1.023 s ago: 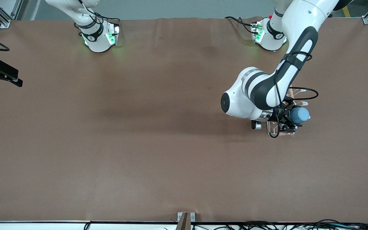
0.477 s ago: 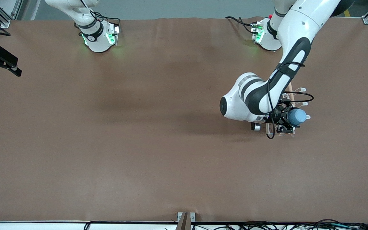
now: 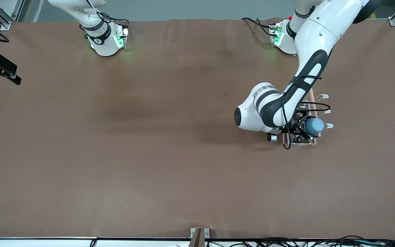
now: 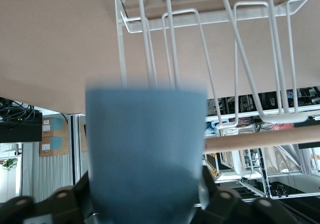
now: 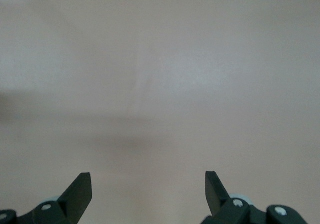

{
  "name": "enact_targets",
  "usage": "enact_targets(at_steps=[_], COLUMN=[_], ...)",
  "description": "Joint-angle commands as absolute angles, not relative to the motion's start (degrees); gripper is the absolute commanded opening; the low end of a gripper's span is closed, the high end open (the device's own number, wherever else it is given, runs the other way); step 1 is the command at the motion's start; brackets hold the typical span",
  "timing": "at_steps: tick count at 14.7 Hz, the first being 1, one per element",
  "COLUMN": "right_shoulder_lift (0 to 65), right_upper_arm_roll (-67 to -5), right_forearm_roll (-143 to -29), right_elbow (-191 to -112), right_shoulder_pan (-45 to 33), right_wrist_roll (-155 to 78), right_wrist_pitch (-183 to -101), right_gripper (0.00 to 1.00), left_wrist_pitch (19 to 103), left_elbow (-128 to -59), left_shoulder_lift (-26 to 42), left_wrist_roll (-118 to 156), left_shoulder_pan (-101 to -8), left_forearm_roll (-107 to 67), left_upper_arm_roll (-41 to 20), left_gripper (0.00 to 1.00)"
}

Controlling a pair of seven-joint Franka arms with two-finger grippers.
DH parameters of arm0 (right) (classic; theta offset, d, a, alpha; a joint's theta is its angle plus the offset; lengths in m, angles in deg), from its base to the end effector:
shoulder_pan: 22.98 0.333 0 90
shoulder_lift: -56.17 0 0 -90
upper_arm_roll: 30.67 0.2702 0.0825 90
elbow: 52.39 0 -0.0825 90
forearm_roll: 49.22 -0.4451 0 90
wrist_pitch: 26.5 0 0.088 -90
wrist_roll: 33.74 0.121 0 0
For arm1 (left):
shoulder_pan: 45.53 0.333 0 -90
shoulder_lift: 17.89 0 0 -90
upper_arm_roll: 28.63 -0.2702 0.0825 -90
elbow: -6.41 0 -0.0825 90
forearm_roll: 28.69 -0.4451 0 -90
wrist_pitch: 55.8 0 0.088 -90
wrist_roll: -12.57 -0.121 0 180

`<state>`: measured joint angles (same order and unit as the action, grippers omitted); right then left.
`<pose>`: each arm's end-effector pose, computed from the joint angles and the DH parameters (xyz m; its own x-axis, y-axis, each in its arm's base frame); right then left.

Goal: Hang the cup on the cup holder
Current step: 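Lower the cup onto a rack hook with the left gripper, then open the left gripper and lift it away from the cup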

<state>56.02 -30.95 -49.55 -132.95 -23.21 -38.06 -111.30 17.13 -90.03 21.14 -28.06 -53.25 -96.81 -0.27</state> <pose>0.6055 -0.0046 0.6418 0.9952 0.0670 0.0715 0.0672 -0.9977 -0.0003 0.5697 -0.2369 0.1642 -0.0993 -0.3271 -0.9398 -0.9947 0.0567 0.0854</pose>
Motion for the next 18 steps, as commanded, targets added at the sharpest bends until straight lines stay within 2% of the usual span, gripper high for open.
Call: enact_targets(at_steps=[1,4,8,11,16,18], right_shoulder_lift=[56.3,56.1,53.9,53.5,52.4,52.4], right_upper_arm_roll=[-30.8,-30.8,-30.7,-30.6,-30.6,-30.8], right_forearm_roll=[-46.7,-46.7,-47.5,-47.9,-48.1,-48.1], right_elbow=[-133.0,-133.2,-133.5,-133.7,-133.7,-133.6], right_shoulder_pan=[-22.1,-22.4,-21.5,-21.9,-22.0,-22.6], right_wrist_roll=[-37.3,-37.2,-31.5,-31.7,-32.2,-32.9], right_wrist_pitch=[-112.9,-112.8,-113.0,-112.3,-112.8,-113.2], right_gripper=[1.0,1.0,1.0,1.0,1.0,1.0], left_wrist_pitch=[16.2,15.7,15.1,15.6,17.1,17.9], left_elbow=[-89.8,-88.6,-75.2,-67.4,-61.7,-61.7], left_shoulder_lift=[20.3,18.2,16.7,11.3,8.0,5.9], left_wrist_roll=[-27.6,-25.9,-24.6,-11.4,17.3,22.5], left_shoulder_pan=[-54.3,-55.0,-54.5,-53.1,-53.9,-53.0], left_forearm_roll=[-98.6,-99.2,-93.9,-77.7,-74.0,-73.0], left_upper_arm_roll=[0.0,0.1,2.7,3.0,5.4,7.0], left_gripper=[1.0,1.0,1.0,1.0,1.0,1.0])
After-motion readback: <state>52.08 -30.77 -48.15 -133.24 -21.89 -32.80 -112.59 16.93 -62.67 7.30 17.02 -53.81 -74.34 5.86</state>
